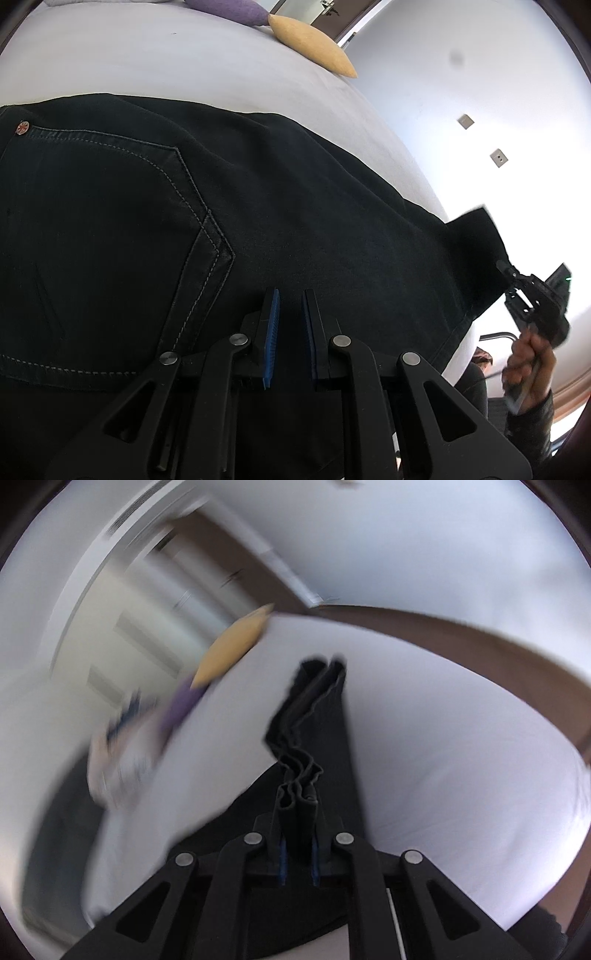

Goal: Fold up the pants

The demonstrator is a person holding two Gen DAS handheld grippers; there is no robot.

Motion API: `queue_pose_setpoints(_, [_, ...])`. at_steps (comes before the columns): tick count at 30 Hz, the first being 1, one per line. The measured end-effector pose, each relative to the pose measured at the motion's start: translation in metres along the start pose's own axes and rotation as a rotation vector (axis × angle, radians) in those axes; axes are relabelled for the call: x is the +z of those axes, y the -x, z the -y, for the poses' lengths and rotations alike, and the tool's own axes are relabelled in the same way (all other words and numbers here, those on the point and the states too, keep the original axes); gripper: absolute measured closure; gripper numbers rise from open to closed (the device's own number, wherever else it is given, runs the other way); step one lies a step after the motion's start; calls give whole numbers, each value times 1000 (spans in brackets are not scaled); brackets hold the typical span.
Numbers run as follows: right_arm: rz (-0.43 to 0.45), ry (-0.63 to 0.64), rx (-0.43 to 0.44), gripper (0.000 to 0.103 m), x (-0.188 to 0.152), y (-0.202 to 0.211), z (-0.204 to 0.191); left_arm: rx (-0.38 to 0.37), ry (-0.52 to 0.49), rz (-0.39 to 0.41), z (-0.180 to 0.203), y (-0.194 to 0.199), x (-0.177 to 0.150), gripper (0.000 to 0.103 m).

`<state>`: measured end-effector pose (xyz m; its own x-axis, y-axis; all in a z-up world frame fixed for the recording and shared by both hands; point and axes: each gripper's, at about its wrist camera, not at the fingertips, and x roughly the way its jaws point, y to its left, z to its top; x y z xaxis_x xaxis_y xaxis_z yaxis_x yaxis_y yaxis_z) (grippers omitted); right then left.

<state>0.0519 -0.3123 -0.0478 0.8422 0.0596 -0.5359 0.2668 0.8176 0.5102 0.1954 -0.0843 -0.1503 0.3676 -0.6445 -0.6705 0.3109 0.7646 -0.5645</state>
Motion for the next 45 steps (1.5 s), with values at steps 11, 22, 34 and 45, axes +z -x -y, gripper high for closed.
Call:
queue_pose_setpoints(11, [-165,736,-188,92,-142,-82,-147,-48,81,1,8,6,-3,91])
queue_pose_setpoints(22, [-78,861,-240,92,-160,-71,-154,-215,113,-105,61,-34,18,22])
queue_pose_setpoints(34, [2,881,-224,92,-156,-54,-154,-200,109,-208,90,-76,36,22])
queue_pose_setpoints(45, [37,902,-187,92,-157,-29,-169,-230,112,-242,71,-69,38,84])
